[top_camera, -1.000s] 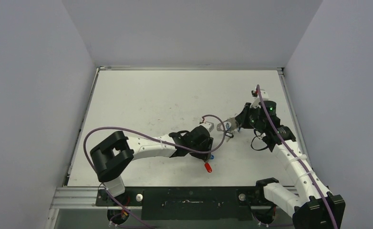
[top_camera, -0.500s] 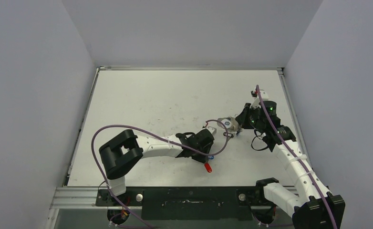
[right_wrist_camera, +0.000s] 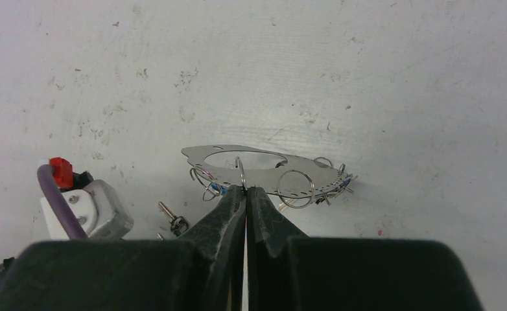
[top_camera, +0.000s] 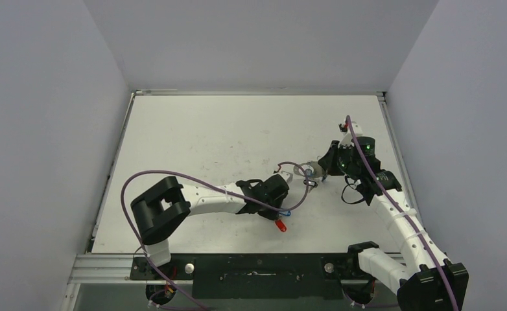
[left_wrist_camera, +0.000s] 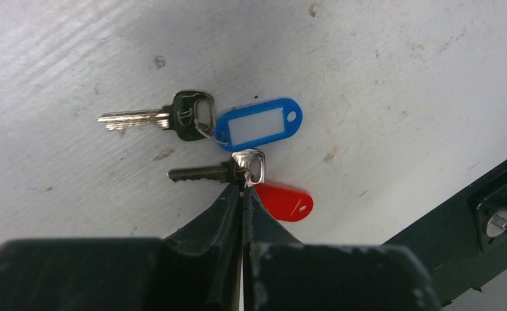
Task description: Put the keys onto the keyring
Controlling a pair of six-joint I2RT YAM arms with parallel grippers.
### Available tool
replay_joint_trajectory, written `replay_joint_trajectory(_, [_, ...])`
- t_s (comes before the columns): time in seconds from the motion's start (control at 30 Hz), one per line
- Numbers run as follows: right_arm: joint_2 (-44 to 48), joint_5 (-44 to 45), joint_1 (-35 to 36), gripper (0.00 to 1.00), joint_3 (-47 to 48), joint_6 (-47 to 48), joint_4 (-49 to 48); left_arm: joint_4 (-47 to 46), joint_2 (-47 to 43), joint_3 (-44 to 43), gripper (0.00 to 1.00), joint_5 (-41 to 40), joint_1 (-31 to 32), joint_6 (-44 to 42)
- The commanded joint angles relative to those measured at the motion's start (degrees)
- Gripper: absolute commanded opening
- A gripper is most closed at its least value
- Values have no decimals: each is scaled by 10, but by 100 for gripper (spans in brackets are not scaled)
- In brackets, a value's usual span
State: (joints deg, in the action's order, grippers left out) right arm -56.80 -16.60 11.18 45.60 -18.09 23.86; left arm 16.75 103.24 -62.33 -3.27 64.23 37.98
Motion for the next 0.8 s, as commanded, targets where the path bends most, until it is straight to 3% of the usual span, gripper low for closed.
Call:
replay_joint_trajectory(0.0, [-5,-15,-4,0,19,16,3,-6,-79,23,0,-15,-23,-17])
replay_joint_trajectory(0.33, [10,-10,-5,0,53,35,24,-53,-259,150,0,-3,-118,-31])
replay_joint_trajectory(0.6, [50,32,-5,0,78,44,40,-55,-373,207,0,-40,-125,-100])
replay_joint_trajectory(0.77, [56,6,-4,1,95,51,62,-59,-429,235,0,-45,-125,-123])
